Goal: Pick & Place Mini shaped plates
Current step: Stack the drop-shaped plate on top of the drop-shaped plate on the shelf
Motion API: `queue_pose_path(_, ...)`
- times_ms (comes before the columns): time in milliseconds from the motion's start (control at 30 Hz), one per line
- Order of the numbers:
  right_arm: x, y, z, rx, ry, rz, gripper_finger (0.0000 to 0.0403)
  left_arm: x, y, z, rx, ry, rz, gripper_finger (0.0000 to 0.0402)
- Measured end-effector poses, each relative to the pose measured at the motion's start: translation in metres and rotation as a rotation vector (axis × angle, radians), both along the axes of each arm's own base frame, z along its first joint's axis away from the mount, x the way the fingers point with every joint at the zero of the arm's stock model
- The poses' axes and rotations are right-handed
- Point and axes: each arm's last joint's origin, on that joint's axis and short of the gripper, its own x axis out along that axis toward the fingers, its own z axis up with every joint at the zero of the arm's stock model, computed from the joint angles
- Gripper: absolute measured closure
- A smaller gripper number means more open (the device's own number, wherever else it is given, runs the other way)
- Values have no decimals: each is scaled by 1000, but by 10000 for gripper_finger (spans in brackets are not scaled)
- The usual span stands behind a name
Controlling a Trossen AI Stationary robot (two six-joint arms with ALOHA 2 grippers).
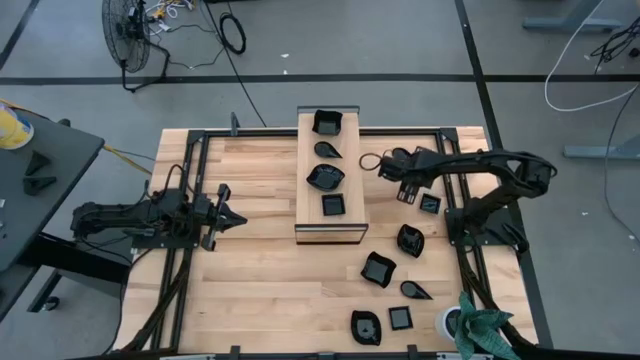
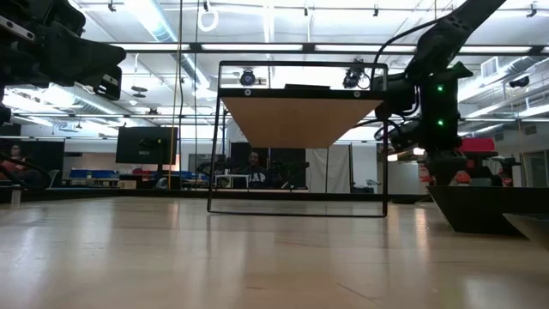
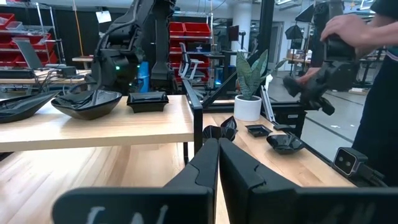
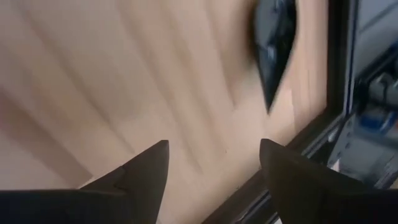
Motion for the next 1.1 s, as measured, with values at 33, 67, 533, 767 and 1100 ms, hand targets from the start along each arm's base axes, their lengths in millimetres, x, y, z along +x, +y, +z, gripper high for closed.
queue_pose_path(33,-2,-2,1,-4,-12,-28,151,0,0,0,0,-1,0,383)
queue_pose_path(67,-4,-5,2,-7,-25,-52,152,0,0,0,0,-1,0,383)
queue_pose_path(533,-22,-31,7,108,-106,-143,152,0,0,0,0,0,0,383)
queue_pose_path(767,-14,-35,14,119,-238,-36,152,0,0,0,0,0,0,383)
queue_pose_path(1100,-7,-40,19,72,-269,109,152,0,0,0,0,0,0,383)
